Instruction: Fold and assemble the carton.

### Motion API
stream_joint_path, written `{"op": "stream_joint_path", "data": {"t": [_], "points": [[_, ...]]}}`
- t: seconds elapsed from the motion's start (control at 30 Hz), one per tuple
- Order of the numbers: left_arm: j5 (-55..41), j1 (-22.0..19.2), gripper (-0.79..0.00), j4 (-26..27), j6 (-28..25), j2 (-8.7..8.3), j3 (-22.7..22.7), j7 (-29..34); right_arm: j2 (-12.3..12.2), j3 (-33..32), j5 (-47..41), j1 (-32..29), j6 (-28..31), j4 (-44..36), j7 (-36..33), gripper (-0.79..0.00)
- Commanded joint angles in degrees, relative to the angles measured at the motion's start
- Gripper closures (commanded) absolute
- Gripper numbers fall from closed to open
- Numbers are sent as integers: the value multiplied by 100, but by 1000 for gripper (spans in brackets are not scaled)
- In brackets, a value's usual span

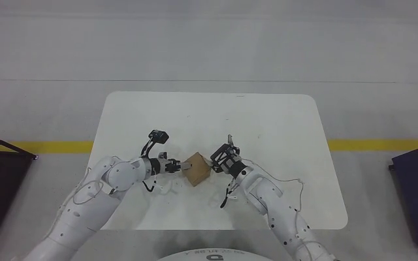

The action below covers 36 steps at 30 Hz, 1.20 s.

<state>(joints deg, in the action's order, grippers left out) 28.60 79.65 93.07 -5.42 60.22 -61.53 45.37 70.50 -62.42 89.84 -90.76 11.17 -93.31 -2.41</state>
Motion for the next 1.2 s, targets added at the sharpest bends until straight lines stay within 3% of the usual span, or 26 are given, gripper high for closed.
{"op": "stream_joint_path", "data": {"t": [0.0, 0.3, 0.6, 0.67, 0.87, 1.17], "points": [[64, -31, -785, 3, 6, -3, -19, -35, -4, -7, -4, -20, 13, 3, 6, -785], [305, -109, -785, 147, 163, -19, -195, -273, -47, -96, -54, -261, 113, -197, 186, -785], [217, 248, -785, 514, 225, -69, -473, -442, -68, -595, -262, -723, -968, -423, 872, -785], [221, 375, -785, 607, 240, -88, -573, -524, -55, -552, -408, -757, -944, -323, 855, -785], [258, 766, -785, 942, 303, -149, -957, -787, 4, 24, -49, -571, -603, -37, 757, -785], [572, 1429, -785, 1407, 641, -251, -1842, -1339, 271, 1077, 274, 229, -842, 668, 584, -785]]}}
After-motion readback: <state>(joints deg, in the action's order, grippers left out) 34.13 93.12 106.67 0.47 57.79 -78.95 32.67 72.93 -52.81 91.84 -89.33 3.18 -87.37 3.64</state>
